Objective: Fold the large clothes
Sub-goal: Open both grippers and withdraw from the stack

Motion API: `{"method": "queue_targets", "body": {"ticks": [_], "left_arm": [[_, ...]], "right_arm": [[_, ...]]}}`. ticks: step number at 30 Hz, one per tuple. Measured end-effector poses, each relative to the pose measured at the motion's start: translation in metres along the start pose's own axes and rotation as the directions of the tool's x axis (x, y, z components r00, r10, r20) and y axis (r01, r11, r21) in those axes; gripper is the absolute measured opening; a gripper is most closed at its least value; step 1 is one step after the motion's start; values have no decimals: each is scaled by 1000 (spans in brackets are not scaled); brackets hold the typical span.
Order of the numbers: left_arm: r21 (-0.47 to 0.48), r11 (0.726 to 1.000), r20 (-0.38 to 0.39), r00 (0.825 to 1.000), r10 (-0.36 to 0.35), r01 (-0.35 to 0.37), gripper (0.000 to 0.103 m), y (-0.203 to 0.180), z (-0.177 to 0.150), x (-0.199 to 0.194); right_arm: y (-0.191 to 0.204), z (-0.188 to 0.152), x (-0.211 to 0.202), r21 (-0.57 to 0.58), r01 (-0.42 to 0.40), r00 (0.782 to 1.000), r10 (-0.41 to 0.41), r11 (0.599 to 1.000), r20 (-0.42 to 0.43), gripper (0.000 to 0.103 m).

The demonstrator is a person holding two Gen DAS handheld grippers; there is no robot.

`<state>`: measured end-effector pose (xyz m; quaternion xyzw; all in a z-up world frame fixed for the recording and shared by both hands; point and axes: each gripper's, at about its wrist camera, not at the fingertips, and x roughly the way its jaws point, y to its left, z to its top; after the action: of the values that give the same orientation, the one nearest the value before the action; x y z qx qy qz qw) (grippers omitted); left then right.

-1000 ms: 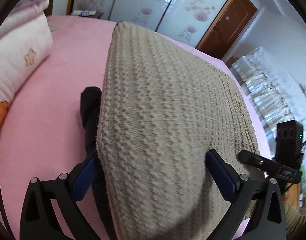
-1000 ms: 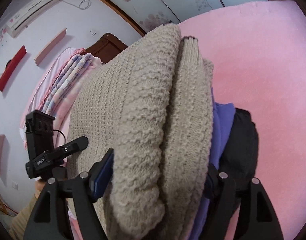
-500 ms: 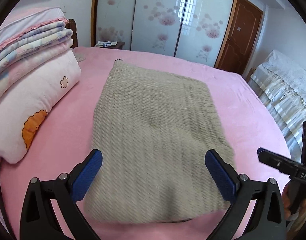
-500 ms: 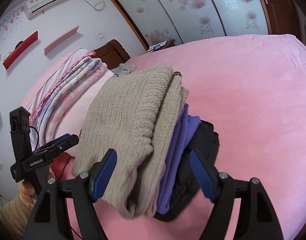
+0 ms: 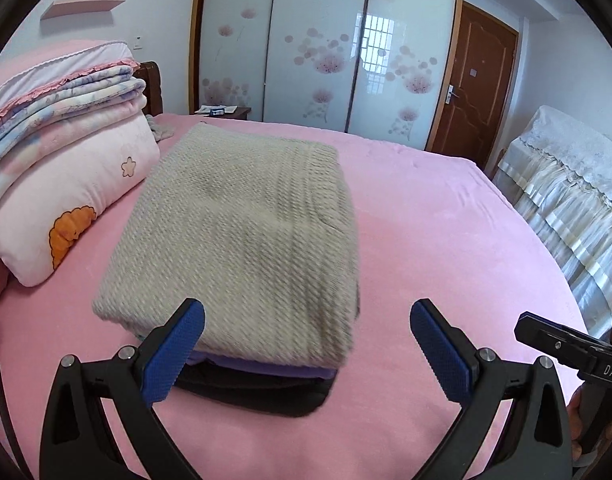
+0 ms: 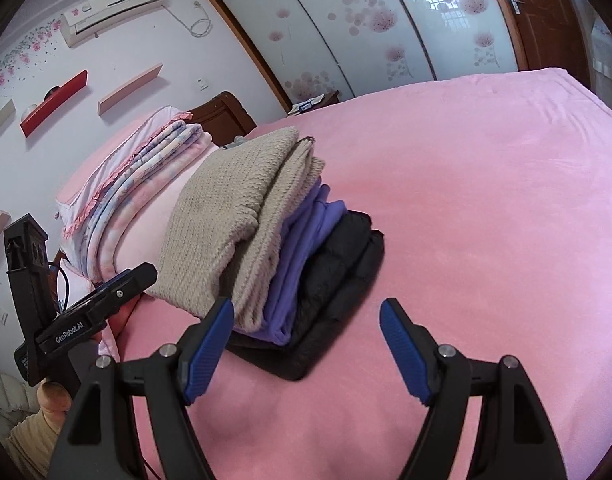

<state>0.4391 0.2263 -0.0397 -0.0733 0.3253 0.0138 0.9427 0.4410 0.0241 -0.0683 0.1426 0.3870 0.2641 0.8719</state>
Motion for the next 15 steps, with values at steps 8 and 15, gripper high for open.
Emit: {"method": "queue_targets", "body": {"ticks": [8,15], "left_arm": [[47,999,-2,1000,-19,19,102,-55,-22,-53],[68,997,29,999,-27,25,102,-89,-43,-128]], "right_arm": [[-3,-26,-65,-16,84,996,-84,996,35,76],[19,-50,-136,-26,157,986,-156,987,64,76]]}}
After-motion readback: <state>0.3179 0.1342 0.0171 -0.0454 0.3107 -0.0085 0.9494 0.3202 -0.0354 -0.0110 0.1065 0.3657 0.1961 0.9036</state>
